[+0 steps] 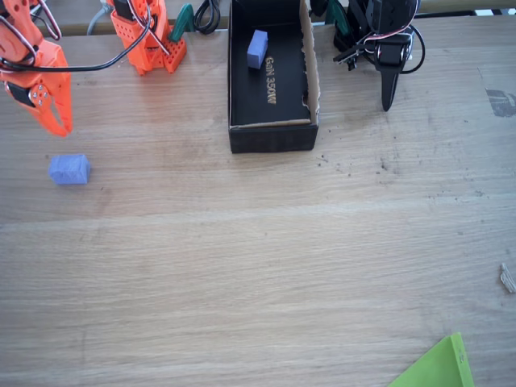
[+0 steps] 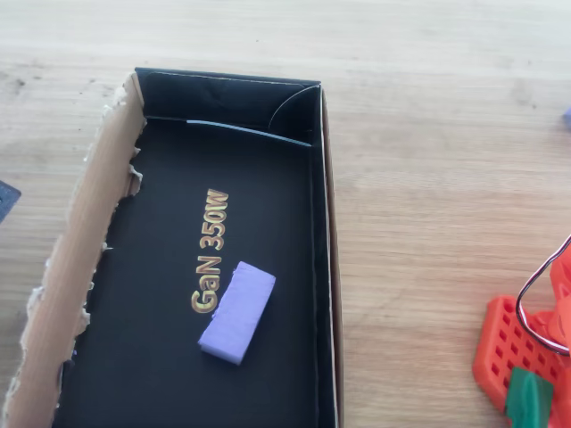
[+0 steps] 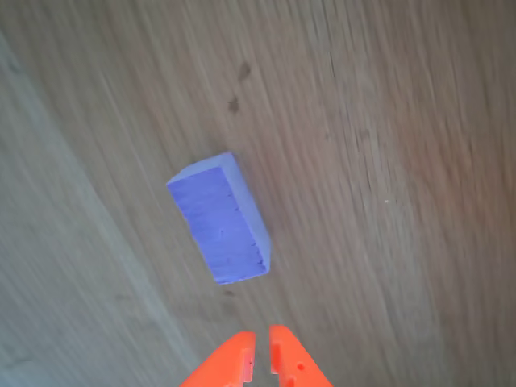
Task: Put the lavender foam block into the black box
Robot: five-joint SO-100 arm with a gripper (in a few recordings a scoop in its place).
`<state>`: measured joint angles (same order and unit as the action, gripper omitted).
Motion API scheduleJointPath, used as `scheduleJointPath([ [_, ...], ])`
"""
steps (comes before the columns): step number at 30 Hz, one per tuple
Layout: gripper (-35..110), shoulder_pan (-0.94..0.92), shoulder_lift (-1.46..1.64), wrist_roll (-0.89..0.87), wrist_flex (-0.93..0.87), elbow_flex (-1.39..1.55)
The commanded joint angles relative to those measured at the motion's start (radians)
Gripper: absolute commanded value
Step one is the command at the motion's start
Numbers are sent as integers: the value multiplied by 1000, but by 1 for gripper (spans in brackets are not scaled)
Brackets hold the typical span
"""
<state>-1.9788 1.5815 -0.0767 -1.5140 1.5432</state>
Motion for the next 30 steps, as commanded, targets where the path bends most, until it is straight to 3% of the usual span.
scheduleJointPath([
  [1, 0, -18, 55, 9, -11, -51],
  [3, 4, -15, 54, 17, -2, -51],
  [5, 19, -14, 51, 21, -2, -51],
  [11, 26, -14, 54, 18, -5, -51],
  [30, 26, -69, 40, -57, -8, -54],
])
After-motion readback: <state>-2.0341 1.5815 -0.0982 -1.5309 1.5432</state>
